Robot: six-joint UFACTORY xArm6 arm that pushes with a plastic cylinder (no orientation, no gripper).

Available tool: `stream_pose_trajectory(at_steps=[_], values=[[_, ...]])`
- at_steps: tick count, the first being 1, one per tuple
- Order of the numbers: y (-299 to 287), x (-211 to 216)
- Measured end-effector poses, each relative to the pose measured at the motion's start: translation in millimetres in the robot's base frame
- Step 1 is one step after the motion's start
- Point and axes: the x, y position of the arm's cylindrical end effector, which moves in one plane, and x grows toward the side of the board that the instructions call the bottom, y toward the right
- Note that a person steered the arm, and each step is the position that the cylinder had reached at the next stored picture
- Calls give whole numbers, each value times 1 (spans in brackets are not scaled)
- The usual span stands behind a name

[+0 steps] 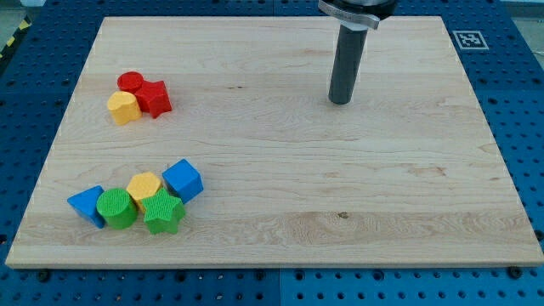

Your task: Push the red star slightly up and then left

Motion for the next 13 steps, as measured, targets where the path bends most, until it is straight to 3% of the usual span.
stream_pose_trajectory(at_steps=[2,3,6,8,9,13], values=[[-9,-2],[-82,-3],[-198,66],[-268,65],[-274,64],[-255,-17]])
